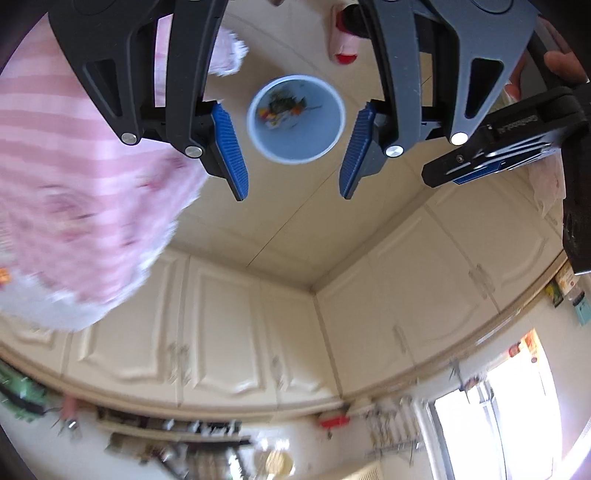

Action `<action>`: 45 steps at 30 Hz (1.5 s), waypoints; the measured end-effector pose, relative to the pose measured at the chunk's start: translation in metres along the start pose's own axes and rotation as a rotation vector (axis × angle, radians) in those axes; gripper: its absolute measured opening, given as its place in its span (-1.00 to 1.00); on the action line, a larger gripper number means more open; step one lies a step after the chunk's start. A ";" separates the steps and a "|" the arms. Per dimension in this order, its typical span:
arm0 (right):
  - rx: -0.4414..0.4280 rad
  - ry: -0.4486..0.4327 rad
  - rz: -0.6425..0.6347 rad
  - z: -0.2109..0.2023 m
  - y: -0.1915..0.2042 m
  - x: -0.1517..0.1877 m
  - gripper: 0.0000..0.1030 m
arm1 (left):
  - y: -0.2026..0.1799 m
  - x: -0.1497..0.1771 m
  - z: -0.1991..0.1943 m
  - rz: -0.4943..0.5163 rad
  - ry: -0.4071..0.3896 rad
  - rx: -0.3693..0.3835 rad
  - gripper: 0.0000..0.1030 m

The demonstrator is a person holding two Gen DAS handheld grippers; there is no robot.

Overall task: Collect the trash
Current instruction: 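Grasp the red-white packet with the left tool while the right tool grasps the beige bar wrapper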

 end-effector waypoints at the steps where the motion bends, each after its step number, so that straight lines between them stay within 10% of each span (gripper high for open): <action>1: 0.013 -0.018 0.004 -0.012 -0.004 -0.001 0.00 | -0.012 0.000 -0.006 0.021 -0.009 0.015 0.19; 16: 0.391 -0.183 0.293 -0.186 -0.212 0.051 0.12 | -0.297 0.051 0.001 0.549 0.119 0.360 0.23; 23: 0.436 -0.172 0.429 -0.212 -0.275 0.085 0.16 | -0.386 0.090 0.034 0.736 0.192 0.353 0.23; 37: 0.418 -0.093 0.500 -0.187 -0.317 0.095 0.20 | -0.435 0.102 0.092 0.890 0.187 0.220 0.22; 41: 0.397 -0.080 0.508 -0.182 -0.318 0.092 0.20 | -0.435 0.098 0.093 0.888 0.183 0.243 -0.66; 45: 0.388 -0.080 0.492 -0.180 -0.311 0.086 0.21 | -0.419 0.092 0.089 0.824 0.206 0.303 -0.70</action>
Point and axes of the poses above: each gripper's, at about its wrist camera, not at the fingertips, and z roughly the way its jaws point, y to its left, x to its underside, the point moved 1 cm from there along z, roughly the way its jaws point
